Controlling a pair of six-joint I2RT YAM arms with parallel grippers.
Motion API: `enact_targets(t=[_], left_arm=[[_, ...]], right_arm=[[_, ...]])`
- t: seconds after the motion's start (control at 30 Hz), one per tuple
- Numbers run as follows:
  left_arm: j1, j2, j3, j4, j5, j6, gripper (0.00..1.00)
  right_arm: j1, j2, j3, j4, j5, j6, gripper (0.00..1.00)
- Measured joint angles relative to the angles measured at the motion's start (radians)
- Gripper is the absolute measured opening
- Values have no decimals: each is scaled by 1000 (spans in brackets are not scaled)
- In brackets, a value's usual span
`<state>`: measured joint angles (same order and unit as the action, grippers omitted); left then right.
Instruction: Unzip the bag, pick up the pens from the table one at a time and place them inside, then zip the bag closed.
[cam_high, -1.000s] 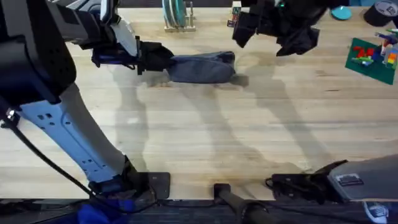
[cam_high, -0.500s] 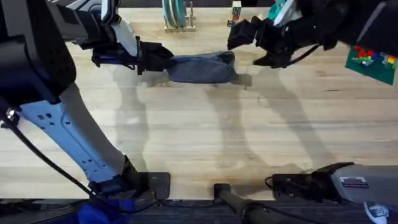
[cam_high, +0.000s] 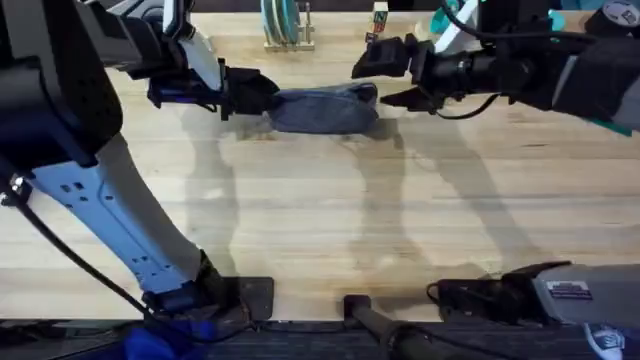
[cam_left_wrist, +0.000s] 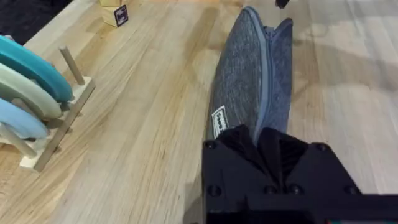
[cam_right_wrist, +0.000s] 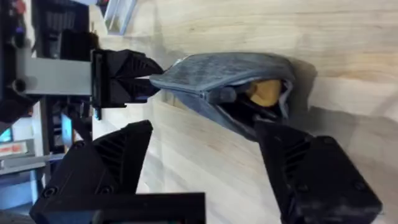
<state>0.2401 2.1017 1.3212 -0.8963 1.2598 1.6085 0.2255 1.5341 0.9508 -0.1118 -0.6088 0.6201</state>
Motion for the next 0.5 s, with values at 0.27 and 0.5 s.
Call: enact_targets(t=[0.27,0.5], left_arm=[[0,0,0,0,0,0,41],[0,0,0,0,0,0,41]], right_arm=[[6,84,0,92,-32,13,995],[24,126,0,159,-47,44,996]])
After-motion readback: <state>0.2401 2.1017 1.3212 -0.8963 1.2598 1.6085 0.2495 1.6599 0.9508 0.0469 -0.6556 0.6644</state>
